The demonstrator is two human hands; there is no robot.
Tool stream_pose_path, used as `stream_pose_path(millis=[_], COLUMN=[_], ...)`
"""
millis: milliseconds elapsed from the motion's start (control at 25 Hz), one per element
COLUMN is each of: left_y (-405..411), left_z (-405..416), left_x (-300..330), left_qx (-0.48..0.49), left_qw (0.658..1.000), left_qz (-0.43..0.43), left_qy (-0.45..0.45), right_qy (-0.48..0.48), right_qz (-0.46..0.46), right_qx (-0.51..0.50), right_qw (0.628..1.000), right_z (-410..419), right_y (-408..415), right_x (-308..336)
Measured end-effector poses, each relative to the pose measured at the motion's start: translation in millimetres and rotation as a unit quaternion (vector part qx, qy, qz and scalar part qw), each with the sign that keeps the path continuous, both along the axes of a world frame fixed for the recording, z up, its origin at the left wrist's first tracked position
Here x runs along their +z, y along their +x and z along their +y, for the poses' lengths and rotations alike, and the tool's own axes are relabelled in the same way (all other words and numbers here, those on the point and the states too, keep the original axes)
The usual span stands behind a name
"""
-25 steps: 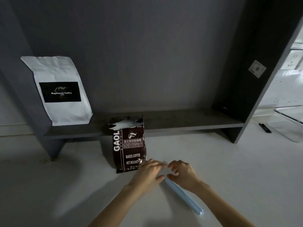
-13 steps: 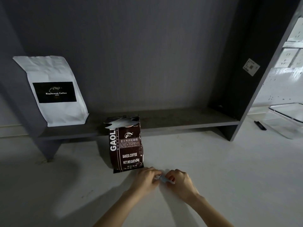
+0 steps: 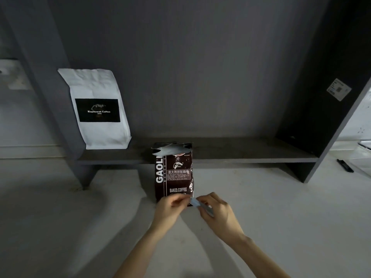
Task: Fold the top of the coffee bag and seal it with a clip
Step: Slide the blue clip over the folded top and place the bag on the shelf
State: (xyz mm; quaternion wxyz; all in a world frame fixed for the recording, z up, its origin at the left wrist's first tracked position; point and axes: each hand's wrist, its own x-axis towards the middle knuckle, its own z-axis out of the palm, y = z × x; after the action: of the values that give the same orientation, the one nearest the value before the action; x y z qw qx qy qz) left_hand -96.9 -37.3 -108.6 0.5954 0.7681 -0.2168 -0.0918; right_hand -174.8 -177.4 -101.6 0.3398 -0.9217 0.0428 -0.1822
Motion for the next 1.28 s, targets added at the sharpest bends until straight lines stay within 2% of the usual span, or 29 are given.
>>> stream_pose_path(millis=[200,440,680,840,960,1120,1280], left_y=[1.9,-2.7,-4.9,-0.1,6.5,18.7,30.6], left_z=[15.3,17.0,17.0,24.7,32.0,47.4,57.3], left_x=[2.6,13.6,30.4,37.6,42.6,56.9,76.7], left_qx=[0.047,0.106,0.109,0.125,0.136,0.168,0.192], left_qw=[0.995,0.985,0.964,0.94,0.937,0.935,0.931], left_qz=[0.045,0.061,0.162,0.24,0.238,0.199,0.173], left_qy=[-0.075,-0.121,-0.178,-0.21,-0.215,-0.242,-0.258], right_qy=[-0.033,-0.075,-0.109,-0.088,-0.089,-0.022,0.127], right_qz=[-0.021,-0.053,-0.125,-0.153,-0.145,-0.096,-0.045], right_qx=[0.009,0.04,0.061,0.053,0.061,0.079,0.109], right_qw=[0.999,0.995,0.984,0.983,0.984,0.992,0.985], right_z=[18.6,23.5,28.5,33.3,35.8,30.3,22.7], right_y=[6.6,8.1,9.4,11.0,13.0,12.3,14.3], right_x=[7.8,10.9,16.7,26.3,29.5,30.4,44.3])
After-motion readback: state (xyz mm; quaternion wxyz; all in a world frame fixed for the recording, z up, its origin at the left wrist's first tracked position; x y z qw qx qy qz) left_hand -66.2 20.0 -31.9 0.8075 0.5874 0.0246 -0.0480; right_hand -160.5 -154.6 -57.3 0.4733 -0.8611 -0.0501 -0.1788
